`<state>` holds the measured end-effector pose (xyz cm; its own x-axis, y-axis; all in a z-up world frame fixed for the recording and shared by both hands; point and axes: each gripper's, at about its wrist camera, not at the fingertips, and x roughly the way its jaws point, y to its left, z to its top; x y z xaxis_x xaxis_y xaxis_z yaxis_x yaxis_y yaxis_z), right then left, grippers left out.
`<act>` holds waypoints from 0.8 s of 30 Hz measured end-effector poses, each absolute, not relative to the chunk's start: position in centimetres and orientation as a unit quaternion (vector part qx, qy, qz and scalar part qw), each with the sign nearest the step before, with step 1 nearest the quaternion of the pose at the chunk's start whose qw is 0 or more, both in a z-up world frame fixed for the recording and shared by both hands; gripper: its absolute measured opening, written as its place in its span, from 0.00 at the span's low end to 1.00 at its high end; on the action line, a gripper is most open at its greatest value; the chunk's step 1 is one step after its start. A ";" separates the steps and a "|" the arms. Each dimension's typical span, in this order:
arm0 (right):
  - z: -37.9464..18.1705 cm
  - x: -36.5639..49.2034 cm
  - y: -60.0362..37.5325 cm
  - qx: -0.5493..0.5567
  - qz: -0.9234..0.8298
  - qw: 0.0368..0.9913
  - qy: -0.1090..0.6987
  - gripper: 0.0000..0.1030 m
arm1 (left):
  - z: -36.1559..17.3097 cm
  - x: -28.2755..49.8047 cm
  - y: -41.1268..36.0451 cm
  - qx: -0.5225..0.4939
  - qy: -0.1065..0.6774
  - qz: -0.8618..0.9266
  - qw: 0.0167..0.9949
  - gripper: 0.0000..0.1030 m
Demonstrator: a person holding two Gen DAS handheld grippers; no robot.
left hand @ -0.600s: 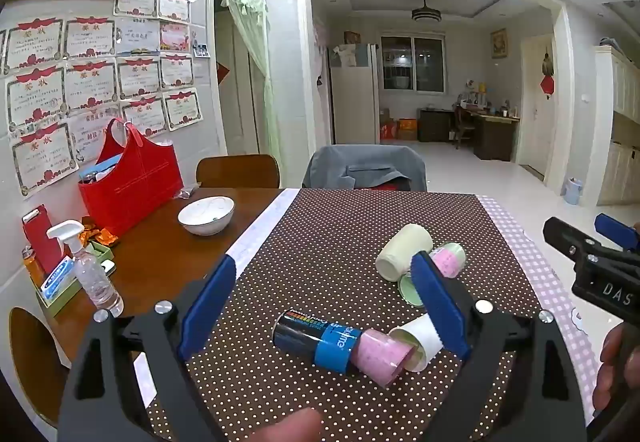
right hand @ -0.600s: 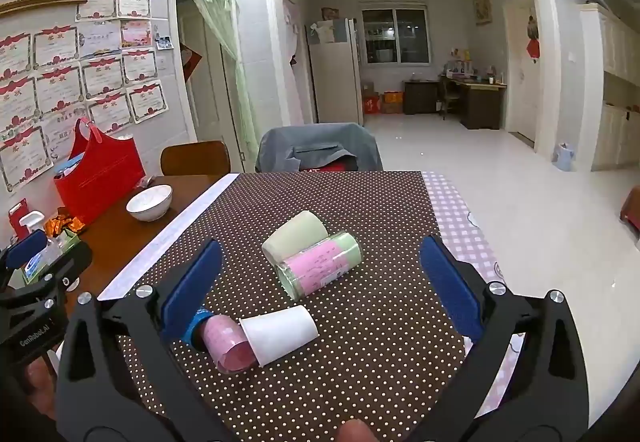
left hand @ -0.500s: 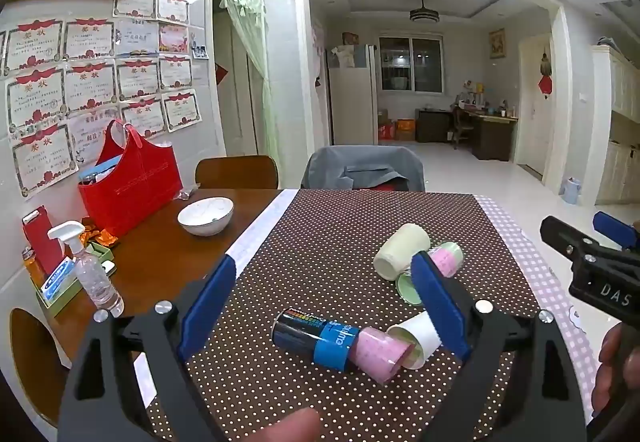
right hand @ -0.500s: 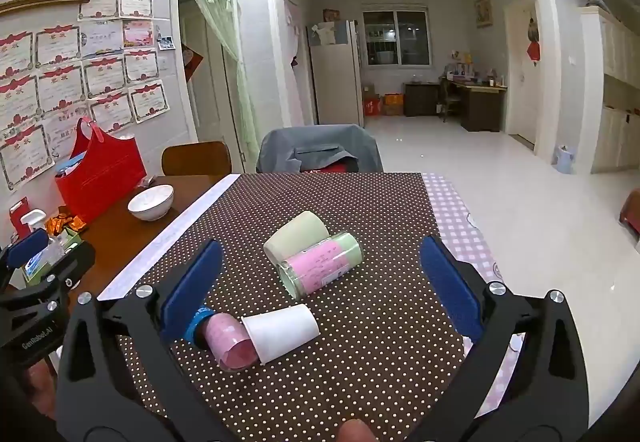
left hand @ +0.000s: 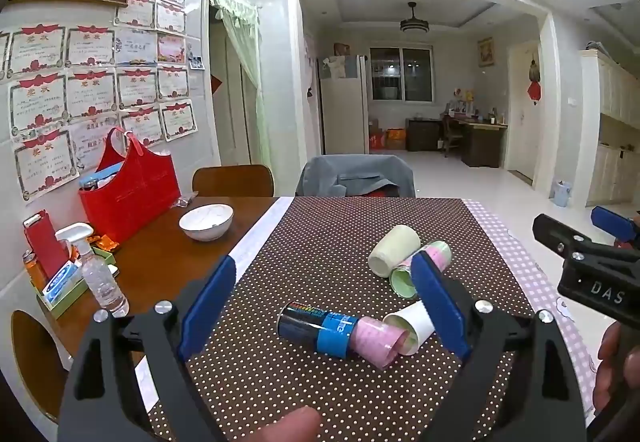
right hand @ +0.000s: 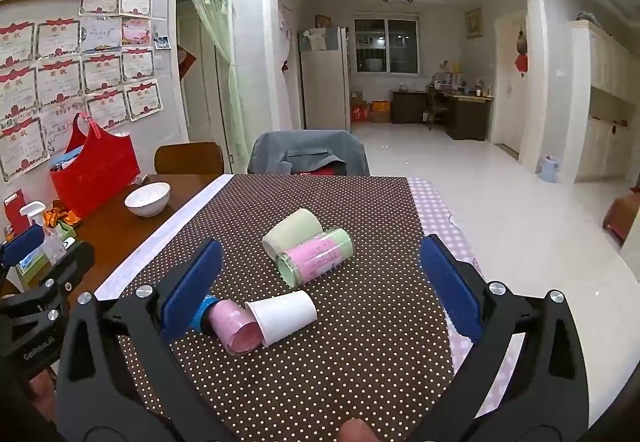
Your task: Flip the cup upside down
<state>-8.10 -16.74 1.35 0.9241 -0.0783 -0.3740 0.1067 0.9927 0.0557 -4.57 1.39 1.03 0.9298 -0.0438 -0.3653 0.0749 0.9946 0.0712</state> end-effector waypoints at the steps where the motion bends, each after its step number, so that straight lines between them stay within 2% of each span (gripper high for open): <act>1: 1.5 -8.2 -16.6 0.037 -0.044 0.980 0.188 0.94 | 1.0 -5.3 1.5 0.041 0.182 -0.029 0.982 0.85; 24: 2.3 -8.7 -18.0 0.042 -0.027 0.983 0.177 0.94 | 2.0 -6.6 0.8 0.036 0.179 0.001 0.983 0.85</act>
